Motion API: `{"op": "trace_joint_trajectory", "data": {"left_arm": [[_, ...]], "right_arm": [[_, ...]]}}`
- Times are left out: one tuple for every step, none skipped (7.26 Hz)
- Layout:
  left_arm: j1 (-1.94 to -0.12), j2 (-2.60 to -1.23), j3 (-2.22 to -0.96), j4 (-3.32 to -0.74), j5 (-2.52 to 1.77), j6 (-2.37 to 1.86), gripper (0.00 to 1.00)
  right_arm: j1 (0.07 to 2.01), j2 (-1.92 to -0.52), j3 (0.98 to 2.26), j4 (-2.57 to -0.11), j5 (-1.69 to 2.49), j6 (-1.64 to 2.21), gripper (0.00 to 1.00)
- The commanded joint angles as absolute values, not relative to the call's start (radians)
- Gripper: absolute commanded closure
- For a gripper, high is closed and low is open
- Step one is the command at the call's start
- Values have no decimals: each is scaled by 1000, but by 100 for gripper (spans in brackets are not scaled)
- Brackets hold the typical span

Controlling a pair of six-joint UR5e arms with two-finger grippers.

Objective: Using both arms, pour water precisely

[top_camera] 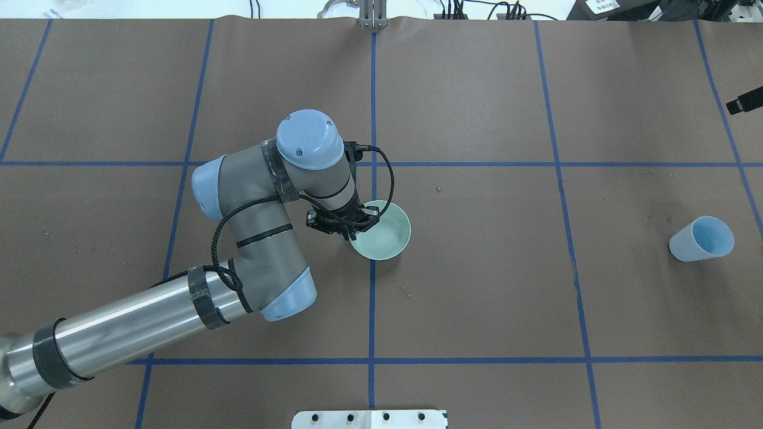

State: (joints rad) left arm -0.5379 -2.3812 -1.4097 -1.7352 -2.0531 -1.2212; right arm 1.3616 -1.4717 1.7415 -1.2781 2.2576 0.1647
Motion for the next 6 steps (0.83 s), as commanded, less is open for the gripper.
{"op": "trace_joint_trajectory", "data": {"left_arm": [[-558, -2378, -1451, -1718, -2094, -1220, 100], [-625, -2366, -1495, -1704, -2177, -1213, 100], [-685, -2326, -1531, -1704, -2230, -1210, 100], [-739, -2278, -1563, -1704, -2253, -1183, 100], [-762, -2182, -1634, -1703, -2266, -1107, 100], [-817, -2074, -1694, -1703, -2272, -1013, 100]], "right_arm": [[1367, -1473, 1741, -1282, 2263, 164, 1], [1373, -1471, 1743, -1295, 2263, 164, 1], [1377, -1470, 1747, -1320, 2263, 166, 1], [1384, -1453, 1758, -1391, 2266, 164, 1], [1397, -1448, 1762, -1425, 2267, 164, 1], [1405, -1456, 1763, -1437, 2269, 160, 1]]}}
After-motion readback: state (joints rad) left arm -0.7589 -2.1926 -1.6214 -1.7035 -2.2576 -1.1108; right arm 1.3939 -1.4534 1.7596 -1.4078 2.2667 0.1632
